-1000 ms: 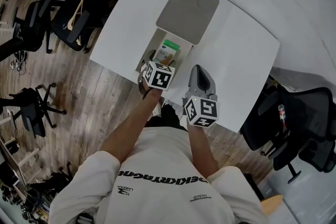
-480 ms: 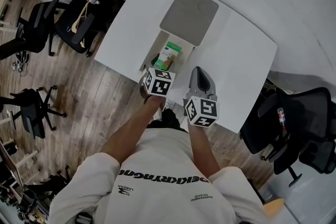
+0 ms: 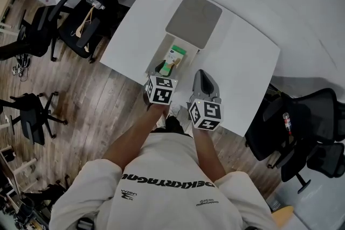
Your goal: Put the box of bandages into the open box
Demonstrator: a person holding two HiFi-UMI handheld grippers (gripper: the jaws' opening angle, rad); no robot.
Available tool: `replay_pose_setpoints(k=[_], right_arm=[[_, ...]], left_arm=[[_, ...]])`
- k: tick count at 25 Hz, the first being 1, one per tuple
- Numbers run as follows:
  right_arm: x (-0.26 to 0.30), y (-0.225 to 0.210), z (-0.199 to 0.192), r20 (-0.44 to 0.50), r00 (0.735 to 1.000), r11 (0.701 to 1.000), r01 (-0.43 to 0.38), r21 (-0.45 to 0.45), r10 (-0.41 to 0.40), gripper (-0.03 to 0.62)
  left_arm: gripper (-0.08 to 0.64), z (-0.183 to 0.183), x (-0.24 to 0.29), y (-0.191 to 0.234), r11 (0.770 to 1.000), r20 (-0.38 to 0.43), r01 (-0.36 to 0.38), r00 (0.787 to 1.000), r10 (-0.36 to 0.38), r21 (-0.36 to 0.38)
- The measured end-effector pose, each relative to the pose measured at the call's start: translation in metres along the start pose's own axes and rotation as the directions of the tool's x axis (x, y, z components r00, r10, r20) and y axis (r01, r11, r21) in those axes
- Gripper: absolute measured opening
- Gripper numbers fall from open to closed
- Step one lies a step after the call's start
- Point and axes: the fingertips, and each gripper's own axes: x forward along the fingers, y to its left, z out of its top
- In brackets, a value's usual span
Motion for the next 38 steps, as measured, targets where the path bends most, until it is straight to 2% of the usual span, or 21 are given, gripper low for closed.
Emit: replay_pose_setpoints(k=[11,25,38], right_arm=[[-0.016,0.024,0.01,0.018,0.999,0.999,-0.041,-0.028,0.041,-0.002],[-0.04,0.038,0.021,0.046,0.997,0.997,-0.063,-0.047,0.065,-0.002],[-0.058,0.042,0.037,0.097,0.993,0.995,-0.059,-0.086,0.067,-0.002]], left_arm=[[0.052,0.012,-0.037,-0.005,1.0,0.091,0.008,0.996,-0.007,-0.008],[-0.002,0.034,-0.087,-0.013,1.0,0.191,0.005,0.982,-0.003,-0.009],[-0.003,0.066,-0.132,-0.031,0.999,0.327,0.03,0.944,-0.036,0.025]])
